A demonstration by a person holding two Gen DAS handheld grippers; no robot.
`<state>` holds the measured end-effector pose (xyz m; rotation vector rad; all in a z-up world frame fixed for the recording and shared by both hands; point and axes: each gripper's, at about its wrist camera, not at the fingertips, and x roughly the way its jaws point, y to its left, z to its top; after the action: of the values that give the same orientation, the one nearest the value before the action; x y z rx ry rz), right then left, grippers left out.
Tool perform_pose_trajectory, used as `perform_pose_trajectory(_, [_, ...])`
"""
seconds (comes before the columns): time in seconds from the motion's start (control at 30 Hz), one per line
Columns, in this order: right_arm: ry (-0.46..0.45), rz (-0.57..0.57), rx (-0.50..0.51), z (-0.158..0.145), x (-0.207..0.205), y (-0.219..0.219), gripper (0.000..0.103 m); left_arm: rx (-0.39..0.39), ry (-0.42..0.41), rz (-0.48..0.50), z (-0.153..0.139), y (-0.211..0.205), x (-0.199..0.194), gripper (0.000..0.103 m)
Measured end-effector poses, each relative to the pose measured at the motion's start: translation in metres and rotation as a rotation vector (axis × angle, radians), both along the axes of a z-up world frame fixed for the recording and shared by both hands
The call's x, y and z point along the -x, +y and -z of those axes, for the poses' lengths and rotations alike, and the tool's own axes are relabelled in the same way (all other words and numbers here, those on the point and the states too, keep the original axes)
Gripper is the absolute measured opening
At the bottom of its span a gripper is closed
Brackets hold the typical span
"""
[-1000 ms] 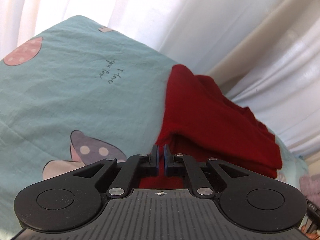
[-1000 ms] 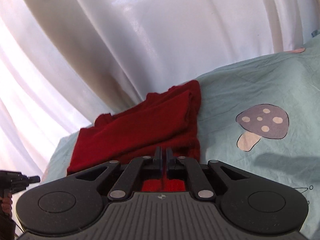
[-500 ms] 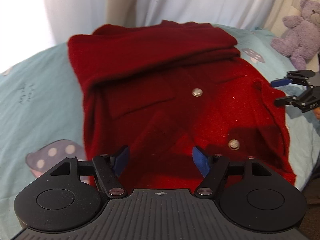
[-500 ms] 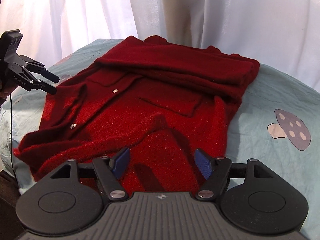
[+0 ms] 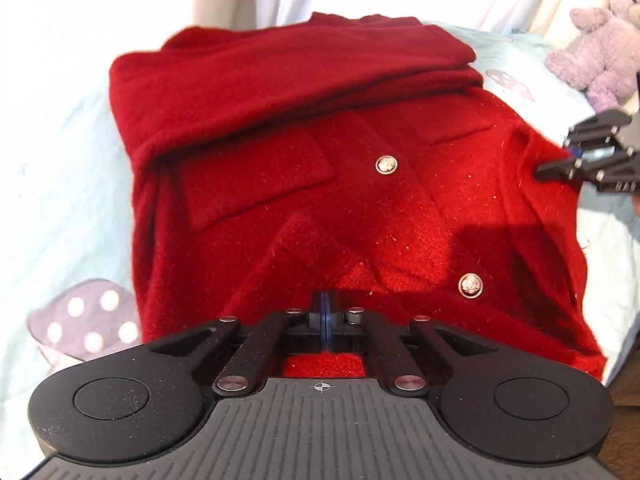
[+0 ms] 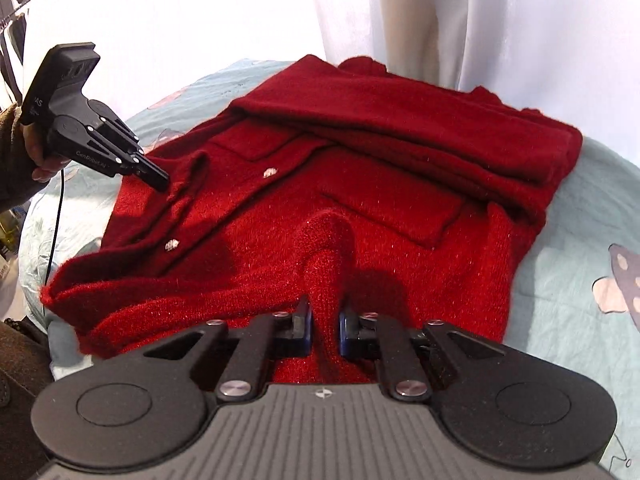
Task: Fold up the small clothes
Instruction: 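Grasp the hem of the red cardigan with both grippers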
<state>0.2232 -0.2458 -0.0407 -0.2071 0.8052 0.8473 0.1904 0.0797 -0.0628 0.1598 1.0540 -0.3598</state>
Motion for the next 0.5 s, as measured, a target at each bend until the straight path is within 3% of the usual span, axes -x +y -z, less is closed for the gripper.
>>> perform_pose_trajectory(0.13, [-0.061,0.073,-0.084,-0.017,0.0,-0.013,0.011,0.036,-0.052,-0.019,-0.021,0.009,0.002,0.002])
perform_pose_trajectory(0.17, [-0.054,0.08,-0.089,-0.019,-0.002,-0.016,0.011,0.035,-0.055,0.0,-0.023,0.011,0.001,0.012])
perform_pose_trajectory(0.2, [-0.045,0.092,-0.09,-0.019,-0.006,-0.019,0.011,0.011,-0.076,0.007,-0.023,0.013,0.001,0.025])
perform_pose_trajectory(0.23, [-0.035,0.106,-0.09,-0.017,-0.007,-0.02,0.011,-0.011,-0.084,0.015,-0.021,0.014,0.0,0.062])
perform_pose_trajectory(0.27, [-0.016,0.112,-0.09,-0.014,-0.009,-0.021,0.011,-0.022,-0.078,0.023,-0.018,0.015,-0.002,0.086])
perform_pose_trajectory(0.4, [0.021,0.127,-0.087,-0.006,-0.008,-0.023,0.011,0.019,-0.036,0.031,-0.008,0.023,-0.01,0.085])
perform_pose_trajectory(0.5, [0.039,0.133,-0.096,-0.004,-0.009,-0.025,0.011,-0.023,0.047,0.06,0.009,0.015,-0.023,0.063])
